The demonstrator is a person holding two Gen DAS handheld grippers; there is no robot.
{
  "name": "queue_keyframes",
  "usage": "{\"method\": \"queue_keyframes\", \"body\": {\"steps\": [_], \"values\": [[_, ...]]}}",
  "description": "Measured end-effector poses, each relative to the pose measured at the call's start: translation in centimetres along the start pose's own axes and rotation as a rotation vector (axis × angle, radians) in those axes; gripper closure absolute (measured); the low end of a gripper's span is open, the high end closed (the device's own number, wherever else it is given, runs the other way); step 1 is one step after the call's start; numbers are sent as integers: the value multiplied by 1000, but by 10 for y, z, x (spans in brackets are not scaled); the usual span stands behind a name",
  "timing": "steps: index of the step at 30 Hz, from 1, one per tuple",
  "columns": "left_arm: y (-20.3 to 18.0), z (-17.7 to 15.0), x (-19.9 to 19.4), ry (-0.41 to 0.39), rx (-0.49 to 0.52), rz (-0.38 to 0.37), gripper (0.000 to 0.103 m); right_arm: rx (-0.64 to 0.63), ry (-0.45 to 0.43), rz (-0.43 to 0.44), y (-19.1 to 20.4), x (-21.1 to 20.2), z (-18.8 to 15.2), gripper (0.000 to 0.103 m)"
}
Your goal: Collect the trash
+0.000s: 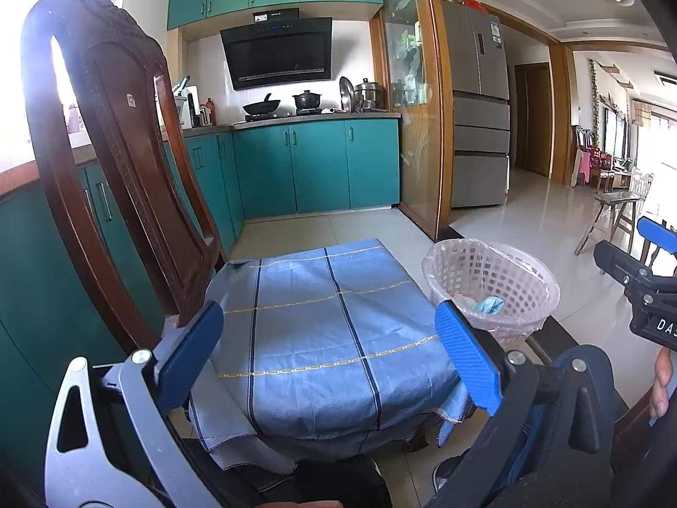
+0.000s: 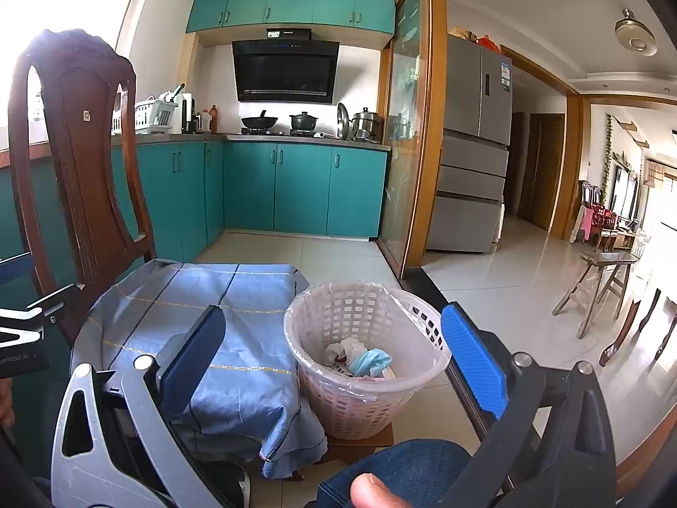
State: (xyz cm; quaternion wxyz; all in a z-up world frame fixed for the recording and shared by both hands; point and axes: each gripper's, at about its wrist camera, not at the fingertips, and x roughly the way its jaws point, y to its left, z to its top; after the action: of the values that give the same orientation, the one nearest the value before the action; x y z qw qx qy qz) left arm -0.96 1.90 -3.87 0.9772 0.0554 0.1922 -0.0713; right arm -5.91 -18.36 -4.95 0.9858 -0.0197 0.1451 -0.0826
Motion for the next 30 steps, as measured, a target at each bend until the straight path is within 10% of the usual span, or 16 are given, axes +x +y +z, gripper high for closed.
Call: {"method": "queue_keyframes", "body": {"steps": [30], "values": [[0,-1,-4,6,-3,9,3,-10,2,17,-1,1,2,4]]}}
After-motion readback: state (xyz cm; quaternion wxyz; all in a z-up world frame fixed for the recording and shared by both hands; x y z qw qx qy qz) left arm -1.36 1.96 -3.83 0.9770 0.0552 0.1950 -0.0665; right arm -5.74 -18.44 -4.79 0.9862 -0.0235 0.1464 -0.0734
